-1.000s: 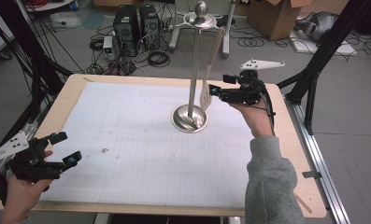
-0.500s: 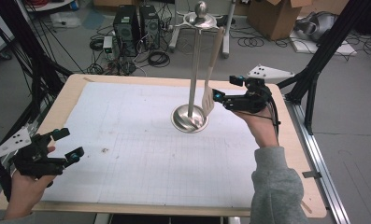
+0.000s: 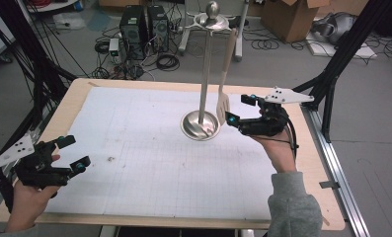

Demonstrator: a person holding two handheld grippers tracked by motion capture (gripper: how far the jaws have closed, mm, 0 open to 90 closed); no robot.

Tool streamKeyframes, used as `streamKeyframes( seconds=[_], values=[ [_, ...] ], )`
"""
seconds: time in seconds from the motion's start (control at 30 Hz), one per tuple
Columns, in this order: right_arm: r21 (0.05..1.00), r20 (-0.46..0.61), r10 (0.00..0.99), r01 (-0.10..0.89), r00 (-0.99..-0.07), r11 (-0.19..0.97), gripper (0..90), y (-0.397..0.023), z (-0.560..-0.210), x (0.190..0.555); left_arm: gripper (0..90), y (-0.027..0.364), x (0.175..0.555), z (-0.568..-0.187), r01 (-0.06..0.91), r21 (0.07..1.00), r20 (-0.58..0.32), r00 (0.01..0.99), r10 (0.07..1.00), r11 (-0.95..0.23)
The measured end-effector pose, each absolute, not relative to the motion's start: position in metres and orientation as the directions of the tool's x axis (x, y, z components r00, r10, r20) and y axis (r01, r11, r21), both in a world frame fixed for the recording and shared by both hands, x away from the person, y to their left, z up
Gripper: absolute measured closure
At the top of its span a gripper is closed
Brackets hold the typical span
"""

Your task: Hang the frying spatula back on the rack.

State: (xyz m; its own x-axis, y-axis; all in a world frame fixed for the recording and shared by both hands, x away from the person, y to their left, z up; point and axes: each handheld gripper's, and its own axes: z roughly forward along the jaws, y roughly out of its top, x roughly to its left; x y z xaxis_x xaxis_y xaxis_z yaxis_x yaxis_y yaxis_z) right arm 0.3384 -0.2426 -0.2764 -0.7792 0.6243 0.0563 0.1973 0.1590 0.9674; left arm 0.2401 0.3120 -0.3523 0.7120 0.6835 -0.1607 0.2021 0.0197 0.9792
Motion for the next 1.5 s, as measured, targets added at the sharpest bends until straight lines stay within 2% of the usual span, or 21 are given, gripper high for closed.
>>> streamKeyframes(
  seconds=[1.07,1.5],
  values=[
    [0.972,0.045,0.651,0.183,-0.757,0.145,14.0,-0.268,-0.314,0.301,2.7,0.309,0.242,-0.354,0.208,0.978,-0.158,0.713,0.683,0.009],
    [0.969,0.041,0.647,0.189,-0.761,0.161,12.0,-0.285,-0.328,0.285,2.7,0.309,0.24,-0.351,0.173,0.985,-0.138,0.724,0.676,0.016]
  ],
)
